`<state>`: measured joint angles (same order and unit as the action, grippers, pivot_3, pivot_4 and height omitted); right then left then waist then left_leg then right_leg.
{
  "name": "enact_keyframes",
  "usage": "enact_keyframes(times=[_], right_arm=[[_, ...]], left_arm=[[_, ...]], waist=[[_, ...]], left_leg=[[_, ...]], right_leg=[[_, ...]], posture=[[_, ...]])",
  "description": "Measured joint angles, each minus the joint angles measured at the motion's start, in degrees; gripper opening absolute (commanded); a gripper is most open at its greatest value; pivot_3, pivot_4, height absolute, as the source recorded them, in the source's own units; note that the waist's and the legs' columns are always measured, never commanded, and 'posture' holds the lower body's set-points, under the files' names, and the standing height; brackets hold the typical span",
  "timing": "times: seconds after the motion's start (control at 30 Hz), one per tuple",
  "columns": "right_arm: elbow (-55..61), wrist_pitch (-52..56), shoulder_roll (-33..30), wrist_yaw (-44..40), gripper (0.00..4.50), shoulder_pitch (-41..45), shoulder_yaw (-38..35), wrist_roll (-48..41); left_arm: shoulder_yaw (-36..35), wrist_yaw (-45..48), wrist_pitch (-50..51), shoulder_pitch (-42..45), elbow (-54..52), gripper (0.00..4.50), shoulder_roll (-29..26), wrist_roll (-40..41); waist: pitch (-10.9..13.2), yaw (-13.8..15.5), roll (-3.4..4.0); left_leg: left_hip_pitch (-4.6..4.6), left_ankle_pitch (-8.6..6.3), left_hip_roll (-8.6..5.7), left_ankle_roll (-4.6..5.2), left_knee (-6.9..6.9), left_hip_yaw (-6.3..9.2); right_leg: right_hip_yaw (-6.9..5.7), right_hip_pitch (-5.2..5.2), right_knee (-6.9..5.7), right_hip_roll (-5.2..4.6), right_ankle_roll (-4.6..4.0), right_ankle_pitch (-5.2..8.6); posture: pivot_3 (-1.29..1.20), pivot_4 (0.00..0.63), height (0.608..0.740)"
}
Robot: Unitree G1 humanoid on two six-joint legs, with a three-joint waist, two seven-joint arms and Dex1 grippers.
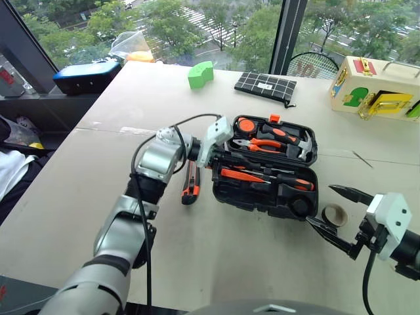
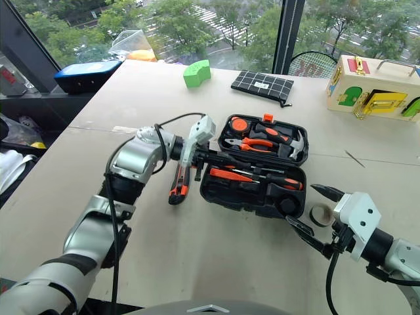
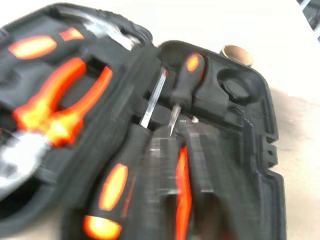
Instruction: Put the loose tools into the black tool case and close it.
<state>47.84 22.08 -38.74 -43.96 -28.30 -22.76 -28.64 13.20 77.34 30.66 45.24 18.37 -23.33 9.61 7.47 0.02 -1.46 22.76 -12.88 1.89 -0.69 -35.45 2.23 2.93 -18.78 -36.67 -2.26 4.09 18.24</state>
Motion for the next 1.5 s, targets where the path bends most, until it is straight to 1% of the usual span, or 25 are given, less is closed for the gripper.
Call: enact_keyframes(times=[0.23,0.37,0.5,0.7,0.77,0.83,0.9,0.97,1.0,1.03,1.1,1.13,1.2,1.23,1.27,1.33,1.4,1.43,1.47,1.5], right_arm=[[-0.82,0.22,-0.84,-0.57,4.5,0.21,-0.1,-0.24],[-0.77,0.39,-0.92,-0.54,4.5,-0.22,-0.14,-0.41],[-0.76,1.19,-1.55,-0.41,4.5,-0.19,-0.13,-0.31],[-0.76,1.85,-1.87,0.01,4.5,0.16,-0.13,0.14],[-0.77,2.22,-1.87,0.67,4.5,0.26,-0.12,1.05],[-0.8,2.63,-1.87,1.39,4.5,0.12,0.07,2.05],[-1.69,2.74,-1.88,2.47,4.5,-0.04,1.13,4.38],[-2.67,2.77,-1.89,3.19,4.5,-0.15,2.0,6.05],[-3.73,2.96,-1.77,3.75,4.5,0.05,2.63,7.17],[-3.97,3.06,-1.75,3.93,4.5,-0.01,2.7,7.39],[-4.8,4.17,-1.7,4.57,4.5,1.2,4.06,8.01],[-5.4,4.98,-1.69,4.63,4.5,1.95,4.82,8.06],[-6.71,6.69,-1.75,5.08,4.5,2.56,5.65,8.29],[-6.93,7.0,-1.76,5.3,4.5,2.65,5.96,8.39],[-8.0,7.29,-2.29,5.47,4.5,3.45,7.11,9.45],[-10.19,7.43,-3.01,5.65,4.5,3.59,7.39,10.89],[-11.35,7.51,-2.95,5.6,4.5,3.92,7.63,11.34],[-11.41,7.45,-2.88,5.55,4.5,4.13,7.9,11.35],[-11.44,6.92,-2.67,5.34,4.5,4.47,8.38,11.3],[-11.43,6.26,-2.26,4.99,4.5,4.76,8.63,11.12]], left_arm=[[0.94,-7.38,-0.98,-7.19,-4.21,0.03,0.93,-0.83],[1.56,-10.79,-6.64,-8.63,-3.84,0.03,1.86,-2.15],[3.34,-13.54,-14.59,-10.24,-1.49,0.03,3.34,-4.17],[3.57,-15.37,-17.0,-11.01,-0.6,0.03,4.26,-4.42],[2.04,-15.96,-17.18,-11.46,-0.43,0.03,5.22,-3.03],[-0.6,-16.12,-14.76,-12.67,-1.34,0.03,6.07,0.73],[-3.27,-14.5,-11.02,-13.95,-4.44,0.03,4.45,5.06],[-4.94,-12.29,-7.48,-14.8,-8.75,0.54,2.03,9.0],[-6.45,-9.73,-3.71,-15.65,-14.04,0.98,-0.76,13.21],[-6.76,-9.17,-3.06,-15.76,-15.19,1.2,-1.34,14.0],[-7.83,-5.84,0.96,-17.73,-21.6,2.08,-5.34,18.66],[-7.96,-3.71,3.23,-20.01,-26.02,2.51,-8.73,21.18],[-8.18,-1.49,5.94,-22.18,-30.48,3.49,-12.51,23.82],[-8.19,-1.01,6.47,-22.69,-31.69,3.87,-13.41,24.45],[-8.73,-0.24,7.83,-24.62,-34.87,4.44,-15.95,26.38],[-10.53,0.59,9.71,-27.06,-38.68,4.44,-19.13,29.22],[-13.02,-1.37,10.26,-28.86,-40.52,4.44,-20.2,30.25],[-13.42,-2.37,10.23,-29.27,-40.53,4.44,-20.09,30.22],[-14.51,-5.68,10.26,-30.21,-40.34,4.44,-18.88,29.85],[-15.77,-10.23,10.28,-30.73,-39.68,4.44,-16.44,29.25]], waist=[[-0.02,0.1,0.01],[-0.15,0.47,0.0],[-0.43,0.64,0.01],[-0.62,0.63,0.18],[-0.62,0.62,0.19],[-0.57,0.44,0.18],[-0.49,0.25,0.19],[-0.47,0.05,0.19],[-0.46,-0.12,0.21],[-0.47,-0.19,0.23],[-0.47,-0.34,0.25],[-0.46,-0.66,0.26],[-0.43,-0.65,0.27],[-0.42,-0.55,0.27],[-0.41,-0.6,0.25],[-0.37,-0.55,0.25],[-0.35,-0.33,0.29],[-0.36,-0.29,0.3],[-0.35,-0.28,0.31],[-0.34,-0.2,0.31]], left_leg=[[-0.03,0.0,0.0,0.0,0.0,-0.03],[-0.07,0.0,0.0,0.0,-0.02,-0.09],[-0.1,0.0,0.0,0.0,-0.05,-0.12],[-0.12,0.0,0.0,0.0,-0.04,-0.12],[-0.11,0.0,0.0,0.0,-0.04,-0.13],[-0.09,0.0,0.02,0.0,-0.04,-0.1],[-0.07,0.0,0.09,0.0,-0.03,-0.08],[-0.06,0.0,0.15,0.0,-0.01,-0.06],[-0.06,0.0,0.18,0.0,0.01,-0.06],[-0.07,0.0,0.18,-0.01,0.01,-0.08],[-0.09,0.0,0.19,-0.01,0.01,-0.1],[-0.11,0.0,0.21,-0.01,0.03,-0.12],[-0.12,0.0,0.21,-0.01,0.03,-0.11],[-0.12,0.0,0.21,-0.01,0.02,-0.1],[-0.12,-0.01,0.21,-0.01,0.01,-0.13],[-0.11,-0.01,0.22,-0.01,0.04,-0.14],[-0.11,-0.01,0.21,-0.01,0.04,-0.12],[-0.12,-0.01,0.21,-0.01,0.04,-0.12],[-0.12,-0.01,0.21,-0.01,0.04,-0.13],[-0.12,-0.01,0.21,0.0,0.04,-0.11]], right_leg=[[0.05,0.0,0.0,0.0,0.0,0.0],[0.1,0.02,-0.01,-0.01,0.0,0.0],[0.13,0.02,-0.04,-0.01,0.0,-0.01],[0.12,0.02,-0.04,0.01,0.0,0.0],[0.12,0.02,-0.04,0.0,0.0,0.0],[0.11,0.0,-0.06,0.01,0.0,0.0],[0.09,-0.01,-0.06,0.08,-0.01,0.0],[0.07,-0.02,-0.05,0.13,-0.03,0.01],[0.07,-0.01,-0.04,0.14,-0.03,0.01],[0.08,0.0,-0.04,0.14,-0.03,0.01],[0.1,0.0,-0.03,0.14,-0.04,0.01],[0.12,0.0,-0.03,0.14,-0.05,0.01],[0.1,0.01,-0.04,0.13,-0.06,0.01],[0.1,0.01,-0.04,0.13,-0.06,0.01],[0.12,0.0,-0.04,0.13,-0.06,0.01],[0.13,0.0,0.0,0.1,-0.07,0.02],[0.11,0.01,0.02,0.1,-0.07,0.02],[0.11,0.01,0.02,0.1,-0.07,0.02],[0.12,0.01,0.02,0.11,-0.07,0.02],[0.12,0.01,0.02,0.1,-0.06,0.01]], posture=[[0.0,0.15,0.74],[0.0,0.15,0.74],[0.0,0.15,0.74],[0.0,0.15,0.74],[0.0,0.15,0.74],[0.0,0.15,0.74],[0.0,0.15,0.74],[0.0,0.15,0.74],[0.0,0.15,0.74],[0.0,0.15,0.74],[0.0,0.15,0.74],[0.0,0.15,0.74],[0.0,0.15,0.74],[0.0,0.15,0.74],[0.0,0.15,0.74],[0.0,0.15,0.74],[0.0,0.15,0.74],[0.0,0.15,0.74],[0.0,0.15,0.74],[0.0,0.15,0.74]])
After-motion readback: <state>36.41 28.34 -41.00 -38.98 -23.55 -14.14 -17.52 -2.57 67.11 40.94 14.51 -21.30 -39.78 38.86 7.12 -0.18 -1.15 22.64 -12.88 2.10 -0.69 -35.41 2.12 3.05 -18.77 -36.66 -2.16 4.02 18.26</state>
